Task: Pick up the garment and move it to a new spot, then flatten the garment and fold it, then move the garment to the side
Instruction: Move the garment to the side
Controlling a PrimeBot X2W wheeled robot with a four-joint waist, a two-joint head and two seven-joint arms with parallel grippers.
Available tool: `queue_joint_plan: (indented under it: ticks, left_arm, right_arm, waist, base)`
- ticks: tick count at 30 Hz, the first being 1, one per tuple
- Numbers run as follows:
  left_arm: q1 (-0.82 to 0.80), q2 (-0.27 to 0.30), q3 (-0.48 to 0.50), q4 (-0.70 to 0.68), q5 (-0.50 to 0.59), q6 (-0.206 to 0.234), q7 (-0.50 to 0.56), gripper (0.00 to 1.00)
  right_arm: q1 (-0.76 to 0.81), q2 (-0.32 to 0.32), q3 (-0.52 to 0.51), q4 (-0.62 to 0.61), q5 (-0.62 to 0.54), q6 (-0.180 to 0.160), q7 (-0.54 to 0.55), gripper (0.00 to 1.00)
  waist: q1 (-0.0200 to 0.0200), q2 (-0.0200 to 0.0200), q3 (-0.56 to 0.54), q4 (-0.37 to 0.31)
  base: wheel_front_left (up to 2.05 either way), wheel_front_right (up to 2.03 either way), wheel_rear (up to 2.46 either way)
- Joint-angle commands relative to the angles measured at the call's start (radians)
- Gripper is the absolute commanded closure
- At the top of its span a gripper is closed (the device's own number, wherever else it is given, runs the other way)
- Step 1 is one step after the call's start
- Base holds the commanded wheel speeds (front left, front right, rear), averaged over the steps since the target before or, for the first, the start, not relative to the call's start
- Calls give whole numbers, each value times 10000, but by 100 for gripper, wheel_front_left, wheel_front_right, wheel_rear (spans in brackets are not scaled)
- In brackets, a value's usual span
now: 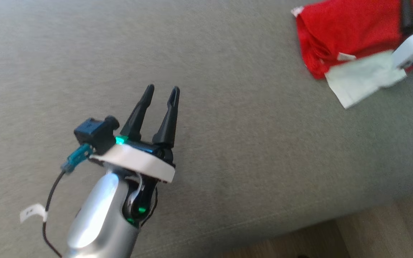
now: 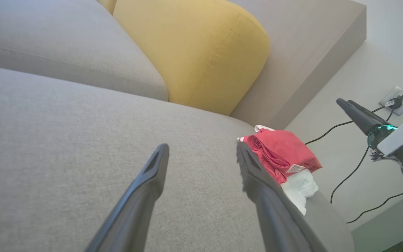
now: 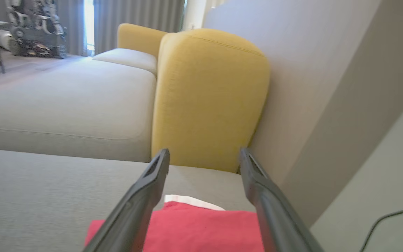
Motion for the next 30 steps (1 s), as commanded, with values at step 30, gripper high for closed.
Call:
queue_joint_plan:
  ticks: [30]
  left_arm:
    - [3567,54,2515,-2162,1035,427,-49,0]
  right_arm:
    - [8328,3243,-2915,-7168,-1843,-7,-110,0]
  waist:
    - [0,-1,-3058,2754]
  base:
    - [0,0,0]
